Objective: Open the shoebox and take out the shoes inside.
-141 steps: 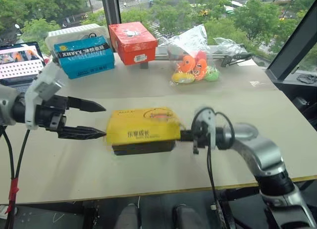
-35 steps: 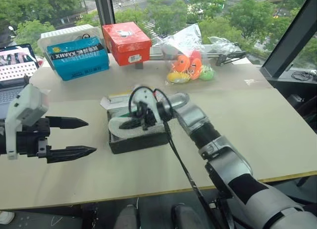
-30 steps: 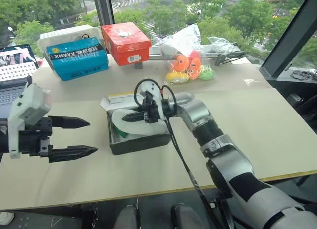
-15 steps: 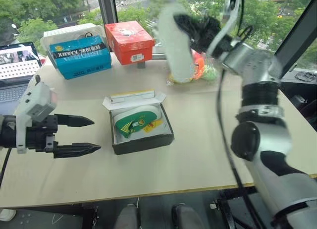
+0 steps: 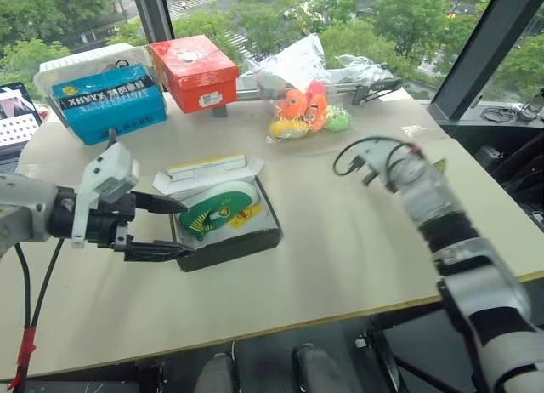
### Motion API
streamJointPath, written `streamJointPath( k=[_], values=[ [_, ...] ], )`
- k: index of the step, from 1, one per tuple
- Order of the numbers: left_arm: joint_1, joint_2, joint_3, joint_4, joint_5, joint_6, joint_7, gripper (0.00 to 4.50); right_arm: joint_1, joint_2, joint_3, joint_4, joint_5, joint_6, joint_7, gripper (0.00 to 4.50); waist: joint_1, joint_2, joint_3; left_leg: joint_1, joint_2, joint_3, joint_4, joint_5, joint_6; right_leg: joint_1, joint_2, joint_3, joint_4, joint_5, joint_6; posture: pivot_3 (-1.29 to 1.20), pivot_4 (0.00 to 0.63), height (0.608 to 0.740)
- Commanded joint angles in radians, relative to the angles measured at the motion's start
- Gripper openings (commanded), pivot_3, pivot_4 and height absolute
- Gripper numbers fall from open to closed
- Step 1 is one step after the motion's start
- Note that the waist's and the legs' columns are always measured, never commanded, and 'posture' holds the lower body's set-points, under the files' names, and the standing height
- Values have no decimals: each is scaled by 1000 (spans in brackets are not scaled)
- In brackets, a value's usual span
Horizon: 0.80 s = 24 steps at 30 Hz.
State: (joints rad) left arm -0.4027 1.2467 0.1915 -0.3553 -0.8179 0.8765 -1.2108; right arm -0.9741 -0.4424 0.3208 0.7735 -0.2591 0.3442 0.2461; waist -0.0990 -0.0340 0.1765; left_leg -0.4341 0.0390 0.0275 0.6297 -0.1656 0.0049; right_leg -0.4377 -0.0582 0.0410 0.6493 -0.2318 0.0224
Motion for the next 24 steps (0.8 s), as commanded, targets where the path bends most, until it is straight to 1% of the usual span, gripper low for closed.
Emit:
streamJointPath(
  k=[1,2,5,6,7,8,10,11,13,15,17,20,22,24],
  values=[
    [-41,-1,-14,5,20,-15,-4,4500,7,62,-78,74,41,-63,-63,561,-1,-6,-1,0,0,0,0,0,0,0,0,1,0,1,1,0,150,740],
    [-38,3,-10,1,17,-9,-5,4500,11,87,-114,45,78,-37,-46,1504,-2,-9,-2,0,0,1,3,0,0,2,0,1,-1,2,3,0,150,740],
    [-19,22,18,-5,9,12,-12,4500,16,151,-224,-77,207,90,34,2470,-2,-12,-1,3,0,1,4,0,0,7,-1,1,-3,3,5,0,150,740],
    [-10,28,28,-5,11,13,-14,4500,10,157,-252,-125,244,141,65,2959,-2,-12,-1,6,1,1,4,0,0,9,0,1,-3,3,5,0,150,740],
    [-1,34,36,-6,19,9,-15,4500,-5,173,-304,-178,309,207,89,3110,-1,-11,0,7,1,1,4,0,0,10,0,1,-3,3,5,0,150,740],
    [6,37,41,-7,25,6,-16,4500,-14,184,-339,-219,352,256,102,3461,1,-11,0,8,1,2,3,0,0,10,0,1,-3,2,5,0,150,740],
    [32,52,55,-6,41,-5,-23,4500,-69,171,-347,-316,371,312,128,4138,5,-10,1,9,2,2,3,0,0,10,0,1,-3,2,5,0,150,740],
    [43,56,65,-8,45,-5,-25,4500,-114,178,-364,-364,418,369,153,4457,6,-9,1,8,2,2,3,0,0,9,0,1,-3,3,4,0,150,740],
    [54,58,77,-10,48,-4,-25,4500,-172,188,-389,-415,478,441,183,4457,9,-9,1,5,3,3,3,-1,0,6,0,1,-2,3,3,0,150,740],
    [67,63,97,-17,48,3,-20,4500,-246,187,-393,-422,516,452,234,4457,11,-9,1,0,3,3,3,-1,0,0,0,1,-1,3,3,0,150,740],
    [95,72,130,-27,51,16,-19,4500,-318,181,-352,-411,528,422,321,4457,13,-9,1,-2,4,4,2,-1,0,-2,1,1,-1,3,2,0,150,740],
    [126,79,165,-37,54,27,-15,4500,-354,192,-315,-380,526,380,387,4457,20,-9,1,-2,5,4,1,-2,0,-3,1,0,-2,2,2,0,150,740],
    [145,80,198,-43,53,38,-6,4500,-364,202,-273,-361,507,320,435,4457,29,-9,1,-2,5,5,1,-2,0,-3,2,0,-2,2,1,0,150,740],
    [178,82,241,-52,56,54,-4,4500,-341,202,-191,-376,482,233,540,4457,30,-9,1,-2,5,5,2,-2,0,-3,1,0,-2,3,1,0,150,740]
  ],
)
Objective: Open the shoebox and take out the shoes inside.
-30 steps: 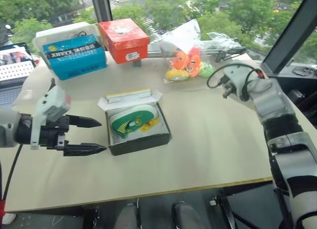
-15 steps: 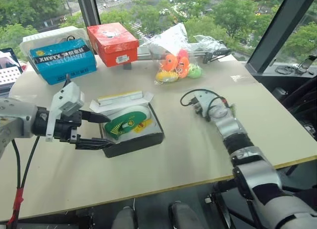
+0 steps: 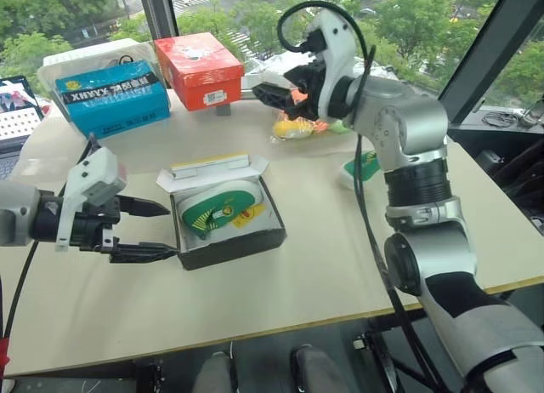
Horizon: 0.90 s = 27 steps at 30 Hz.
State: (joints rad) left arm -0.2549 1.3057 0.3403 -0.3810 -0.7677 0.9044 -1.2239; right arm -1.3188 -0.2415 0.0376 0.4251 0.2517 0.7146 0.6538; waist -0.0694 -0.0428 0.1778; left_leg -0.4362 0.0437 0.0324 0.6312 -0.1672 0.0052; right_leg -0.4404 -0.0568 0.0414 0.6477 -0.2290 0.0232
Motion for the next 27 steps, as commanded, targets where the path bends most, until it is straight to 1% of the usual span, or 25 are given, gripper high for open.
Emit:
streamJointPath(
  k=[1,3,5,8,11,13,16,21,24,27],
  values=[
    [51,22,115,-31,12,33,9,4500,22,3,129,-43,-28,-181,200,4457,1,0,0,0,0,0,0,0,0,0,0,0,0,0,0,0,150,740],
    [98,18,170,-36,29,50,13,4500,55,2,203,-73,-28,-242,323,4457,2,0,0,0,0,0,0,0,0,0,0,0,0,0,0,0,150,740],
    [142,13,225,-37,51,63,18,4500,75,3,261,-81,-42,-289,408,4457,2,0,0,-1,0,0,0,0,0,0,0,0,0,0,0,0,150,740],
    [210,2,296,-44,95,63,23,4500,87,17,332,-44,-73,-364,496,4457,2,0,0,-1,1,0,1,0,0,-1,0,-1,1,0,0,0,150,740],
    [263,-15,347,-67,124,61,35,4500,90,59,363,22,-91,-412,535,4457,1,0,0,-1,1,0,1,0,0,-1,1,-1,1,0,-1,0,150,740],
    [281,-26,376,-88,124,73,43,4500,84,86,372,96,-119,-464,538,4457,1,0,0,0,2,0,1,0,-1,-1,1,-1,1,0,-1,0,150,740],
    [307,-41,425,-119,123,97,52,4500,52,114,375,257,-181,-563,506,4457,2,0,0,0,2,0,1,-1,-3,-1,0,-1,1,0,-1,0,150,740],
    [360,-63,490,-156,122,134,46,4500,-12,132,370,535,-304,-713,363,4457,0,0,0,0,2,0,1,-1,-4,-1,0,-1,0,1,-2,0,150,740],
    [367,-62,501,-159,119,139,51,4500,-33,127,360,626,-342,-766,330,4457,0,0,0,0,2,0,0,-1,-4,-1,0,-2,0,0,-3,0,150,740],
    [362,-57,496,-154,118,136,53,4500,-51,113,336,666,-353,-786,327,4457,0,0,0,0,2,0,0,-1,-5,-1,0,-1,0,0,-3,0,150,740]
  ],
)
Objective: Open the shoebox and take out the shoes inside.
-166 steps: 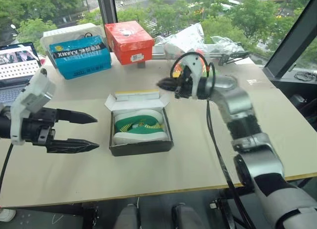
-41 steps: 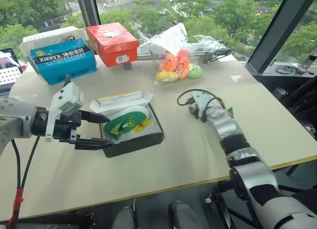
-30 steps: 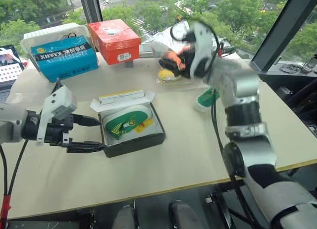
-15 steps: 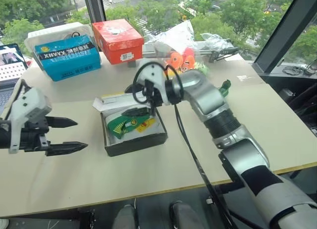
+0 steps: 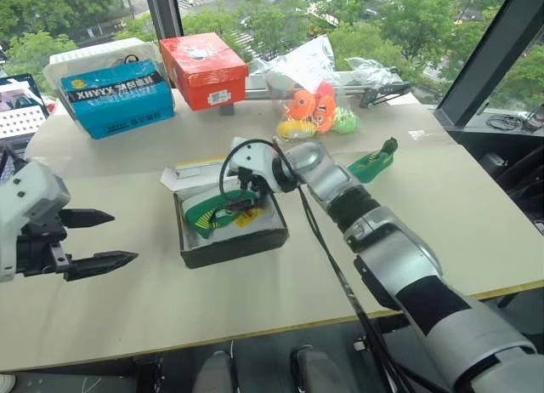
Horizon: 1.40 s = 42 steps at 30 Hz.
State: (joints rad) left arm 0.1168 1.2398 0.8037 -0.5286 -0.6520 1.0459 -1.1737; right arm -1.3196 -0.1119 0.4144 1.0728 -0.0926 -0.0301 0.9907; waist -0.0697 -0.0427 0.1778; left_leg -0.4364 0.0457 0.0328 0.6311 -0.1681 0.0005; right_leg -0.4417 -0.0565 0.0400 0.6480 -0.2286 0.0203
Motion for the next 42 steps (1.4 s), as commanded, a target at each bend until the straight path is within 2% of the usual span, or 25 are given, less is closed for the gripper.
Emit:
streamJointPath(
  k=[1,14,22,27,42],
  values=[
    [-14,10,26,-5,1,-10,5,4500,-52,-20,-45,26,-15,-47,-11,4457,0,0,0,0,0,0,0,0,0,0,0,0,0,0,0,0,150,740],
    [-99,31,-76,47,-17,-50,22,4500,-19,-38,-104,-41,-21,-23,53,4457,-2,0,0,0,0,0,0,0,0,0,0,0,0,0,0,0,150,740],
    [-99,33,-75,48,-18,-51,16,4500,-31,-60,-143,-139,-4,34,123,4457,0,0,0,0,0,0,0,0,0,0,0,0,0,0,0,0,150,740],
    [-103,35,-71,46,-23,-55,5,4500,25,-67,-112,-223,-22,84,192,4457,-1,0,0,0,1,0,0,0,0,0,1,0,1,0,0,0,150,740],
    [-120,34,-69,55,-27,-67,-18,4500,53,-57,-83,-207,-61,99,141,4457,0,0,0,1,0,0,1,0,0,1,1,0,1,0,0,0,150,740]
  ],
)
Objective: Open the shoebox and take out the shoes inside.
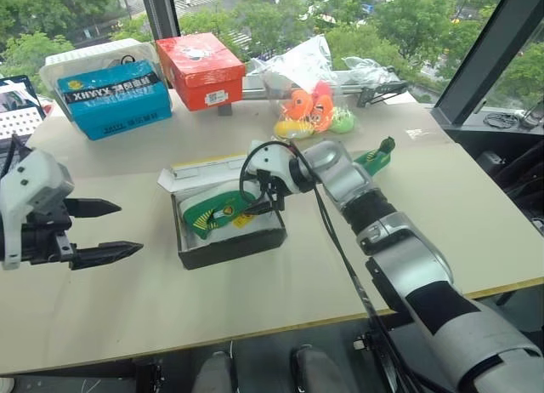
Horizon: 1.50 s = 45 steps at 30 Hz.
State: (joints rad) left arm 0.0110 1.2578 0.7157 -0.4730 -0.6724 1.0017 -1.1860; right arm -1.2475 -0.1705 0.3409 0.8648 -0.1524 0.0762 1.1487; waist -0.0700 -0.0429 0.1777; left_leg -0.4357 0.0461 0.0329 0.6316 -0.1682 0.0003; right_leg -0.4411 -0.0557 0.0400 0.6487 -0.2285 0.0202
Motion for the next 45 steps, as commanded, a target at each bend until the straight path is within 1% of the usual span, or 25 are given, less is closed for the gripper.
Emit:
streamJointPath(
  k=[1,11,20,22,27,35,37,38,43,44,45],
  values=[
    [-16,14,20,0,-6,-22,-6,4500,-23,2,-11,5,-2,-8,-23,4457,0,0,0,0,0,0,0,0,0,0,0,0,0,0,0,0,150,740],
    [-11,7,27,-5,-6,-20,-9,4500,-70,-1,-19,59,-3,-26,-50,4457,0,0,0,0,0,0,0,0,0,0,0,0,0,0,0,0,150,740],
    [-11,6,26,-1,-3,-26,-12,4500,-60,-3,-11,71,-11,-25,-48,4457,0,0,0,0,0,0,0,0,0,0,0,0,0,0,0,0,150,740],
    [-14,7,22,0,-4,-28,-11,4500,-51,7,-5,75,-16,-25,-55,4457,0,0,0,0,0,0,0,0,0,0,0,0,0,0,0,0,150,740],
    [-19,9,12,8,-3,-39,-11,4500,-14,74,24,87,-40,-22,-81,4457,-5,0,0,0,0,0,0,0,0,0,0,0,0,0,0,0,150,740],
    [-16,9,14,9,-5,-45,-7,4500,2,120,28,104,-46,-27,-100,4457,-5,0,0,2,1,0,0,0,0,1,1,0,0,0,0,0,150,740],
    [-11,8,19,6,-4,-43,-8,4500,1,122,22,111,-44,-26,-110,3957,-7,0,0,4,1,0,-1,0,0,2,1,1,0,0,-1,0,150,740],
    [-11,7,20,5,-5,-42,-7,4500,2,119,24,110,-46,-27,-105,3808,-8,0,0,4,1,1,-1,0,0,2,1,1,0,0,-1,0,150,740],
    [-19,8,10,5,-9,-43,-1,4500,5,109,16,92,-37,-23,-102,1999,-12,0,0,5,2,1,-1,0,0,2,1,1,1,0,-1,0,150,740],
    [-21,8,6,7,-9,-46,0,4500,6,105,14,81,-36,-21,-103,1726,-13,0,0,5,2,1,-1,0,0,2,1,1,1,0,-1,0,150,740],
    [-24,9,1,8,-10,-47,2,4500,8,99,14,68,-36,-21,-101,1338,-14,0,0,5,2,1,-1,0,0,2,1,1,1,0,-1,0,150,740]
  ],
)
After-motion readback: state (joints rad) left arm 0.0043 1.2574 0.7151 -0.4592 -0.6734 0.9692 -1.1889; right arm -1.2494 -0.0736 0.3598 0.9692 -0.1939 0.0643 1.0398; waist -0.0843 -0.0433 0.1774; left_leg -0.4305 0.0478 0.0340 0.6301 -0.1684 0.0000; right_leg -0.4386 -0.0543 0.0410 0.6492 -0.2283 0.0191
